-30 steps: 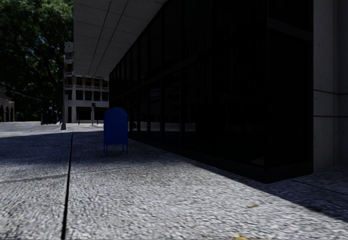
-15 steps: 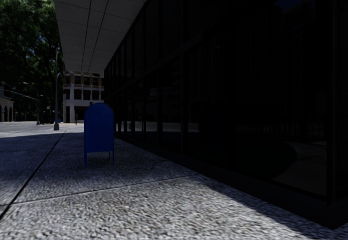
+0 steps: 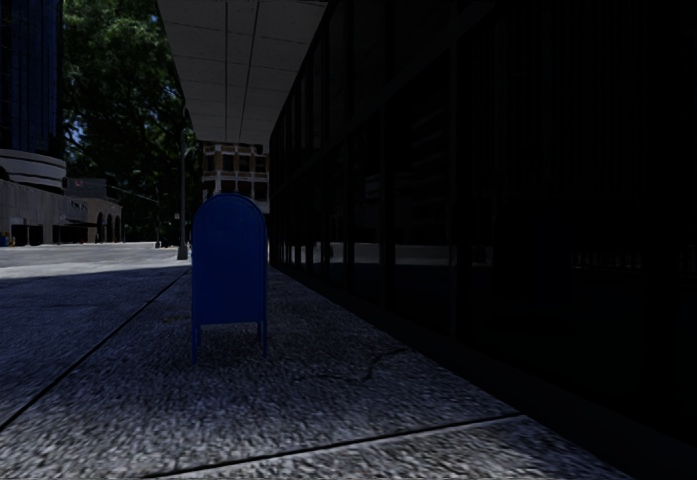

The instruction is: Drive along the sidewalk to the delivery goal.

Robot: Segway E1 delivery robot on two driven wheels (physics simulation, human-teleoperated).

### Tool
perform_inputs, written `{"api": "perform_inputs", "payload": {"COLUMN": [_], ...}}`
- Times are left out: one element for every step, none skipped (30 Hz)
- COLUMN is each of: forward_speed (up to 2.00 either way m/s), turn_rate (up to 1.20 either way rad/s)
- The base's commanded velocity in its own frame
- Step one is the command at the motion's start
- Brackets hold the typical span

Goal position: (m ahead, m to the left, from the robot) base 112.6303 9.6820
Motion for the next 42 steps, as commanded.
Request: {"api": "perform_inputs", "payload": {"forward_speed": [1.31, 1.30, 1.30, 1.30, 1.30, 1.30, 1.30, 1.30, 1.29, 1.29, 1.29, 1.29, 1.29, 1.29, 1.29, 1.29, 1.31, 1.32, 1.35, 1.42, 1.51, 1.62, 1.66, 1.68, 1.69, 1.71, 1.73, 1.74, 1.74, 1.75, 1.75, 1.75, 1.75, 1.75, 1.75, 1.75, 1.75, 1.75, 1.75, 1.75, 1.75, 1.74], "turn_rate": [0.70, 0.71, 0.72, 0.72, 0.75, 0.77, 0.78, 0.78, 0.79, 0.79, 0.82, 0.82, 0.84, 0.85, 0.85, 0.85, 0.86, 0.86, 0.86, 0.86, 0.86, 0.86, 0.86, 0.86, 0.86, 0.86, 0.86, 0.86, 0.86, 0.86, 0.86, 0.86, 0.86, 0.86, 0.86, 0.84, 0.76, 0.65, 0.60, 0.58, 0.51, 0.00]}}
